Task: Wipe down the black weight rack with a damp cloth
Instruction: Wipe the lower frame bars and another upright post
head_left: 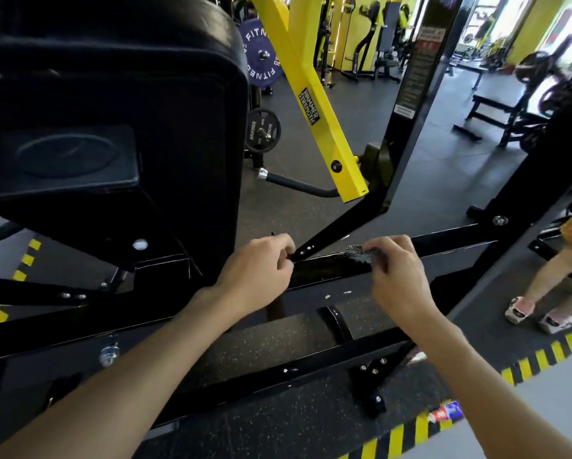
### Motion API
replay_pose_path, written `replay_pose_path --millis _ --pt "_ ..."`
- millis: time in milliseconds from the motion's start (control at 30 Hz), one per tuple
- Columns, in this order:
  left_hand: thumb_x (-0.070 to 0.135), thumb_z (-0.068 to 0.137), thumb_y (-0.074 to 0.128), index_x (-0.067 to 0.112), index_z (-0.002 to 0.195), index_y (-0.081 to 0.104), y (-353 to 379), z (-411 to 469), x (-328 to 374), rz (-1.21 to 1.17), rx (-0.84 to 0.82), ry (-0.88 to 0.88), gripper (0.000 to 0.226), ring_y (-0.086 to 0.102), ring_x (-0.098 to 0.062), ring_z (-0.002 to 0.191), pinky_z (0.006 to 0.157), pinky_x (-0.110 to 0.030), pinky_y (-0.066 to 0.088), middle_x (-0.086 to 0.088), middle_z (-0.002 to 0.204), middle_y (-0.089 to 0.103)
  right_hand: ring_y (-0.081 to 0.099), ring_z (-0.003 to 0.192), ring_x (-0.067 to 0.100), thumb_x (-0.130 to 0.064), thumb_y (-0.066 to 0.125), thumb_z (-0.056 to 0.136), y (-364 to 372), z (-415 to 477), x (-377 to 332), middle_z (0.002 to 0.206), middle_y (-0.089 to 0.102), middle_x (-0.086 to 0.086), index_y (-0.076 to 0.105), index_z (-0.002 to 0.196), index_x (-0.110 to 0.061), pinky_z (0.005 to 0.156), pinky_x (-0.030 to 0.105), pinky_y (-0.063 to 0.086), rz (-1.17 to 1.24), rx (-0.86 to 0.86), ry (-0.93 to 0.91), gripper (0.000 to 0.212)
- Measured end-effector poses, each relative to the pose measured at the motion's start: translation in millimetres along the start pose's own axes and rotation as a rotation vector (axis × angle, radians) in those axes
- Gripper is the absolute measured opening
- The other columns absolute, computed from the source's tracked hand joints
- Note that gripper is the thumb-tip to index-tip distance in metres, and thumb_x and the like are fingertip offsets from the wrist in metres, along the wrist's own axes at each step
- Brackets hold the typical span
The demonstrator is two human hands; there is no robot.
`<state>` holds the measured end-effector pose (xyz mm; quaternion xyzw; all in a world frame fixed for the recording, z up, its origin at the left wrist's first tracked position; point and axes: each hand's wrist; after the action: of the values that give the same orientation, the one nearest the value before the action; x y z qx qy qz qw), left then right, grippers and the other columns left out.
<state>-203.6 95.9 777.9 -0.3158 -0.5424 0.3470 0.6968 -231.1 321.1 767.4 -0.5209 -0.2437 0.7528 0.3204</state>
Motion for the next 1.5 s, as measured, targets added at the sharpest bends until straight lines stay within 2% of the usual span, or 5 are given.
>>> replay_pose_path --millis 433,667,1067,1300,1500 --pt "0.015 0.104 0.046 0.002 0.128 0.059 4.6 9.6 64.5 -1.504 -0.403 -0.250 0.031 0.065 -0.024 0.103 0.099 -0.042 0.053 -0.015 0.119 0.067 0.058 0.088 0.004 0.019 0.047 0.082 -22.7 -9.0 -51.4 0.108 0.060 0.003 0.063 0.098 -0.025 0.070 0.014 0.047 0.663 -0.076 0.006 0.049" --pt "0.013 0.087 0.075 0.005 0.113 0.056 10.3 14.5 62.0 -1.191 0.096 -0.421 0.033 0.072 -0.026 0.099 0.083 -0.042 0.060 -0.018 0.109 0.071 0.044 0.123 0.000 -0.006 0.066 0.089 -14.7 -16.8 -52.0 0.138 0.040 -0.007 0.043 0.144 -0.027 0.105 0.018 0.040 0.343 -0.235 -0.194 0.063" --pt "-0.002 0.088 0.045 0.027 0.106 0.055 -6.6 0.6 9.5 -0.138 -0.069 -0.174 0.035 0.063 -0.012 0.090 0.079 -0.038 0.056 0.009 0.097 0.065 0.054 0.096 0.018 0.006 0.063 0.081 24.4 -16.9 -52.5 0.113 0.052 0.002 0.064 0.119 -0.010 0.082 0.032 0.051 -0.031 -0.197 -0.358 0.041" --pt "0.001 0.090 0.043 0.023 0.096 0.060 6.6 -7.1 -3.3 -0.174 0.141 -0.179 0.029 0.067 -0.012 0.086 0.077 -0.034 0.056 0.006 0.089 0.070 0.048 0.103 0.024 -0.039 0.044 0.088 55.4 -49.8 -68.8 0.119 0.056 0.000 0.064 0.117 -0.020 0.086 0.037 0.045 -0.253 -0.140 -0.388 0.040" --pt "0.010 0.097 0.039 0.022 0.097 0.063 3.5 -10.9 -1.1 -0.302 0.189 -0.200 0.027 0.067 -0.008 0.080 0.074 -0.035 0.055 0.010 0.084 0.072 0.054 0.091 0.027 -0.010 0.063 0.087 48.7 -25.6 -31.6 0.108 0.062 0.002 0.071 0.100 -0.014 0.074 0.043 0.051 -0.301 -0.045 -0.457 0.017"
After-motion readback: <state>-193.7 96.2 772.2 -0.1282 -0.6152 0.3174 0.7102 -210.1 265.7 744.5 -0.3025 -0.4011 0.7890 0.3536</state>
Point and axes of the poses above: each hand's wrist, its own z-axis towards the middle knuckle, its own y-axis out of the palm, x = y × z
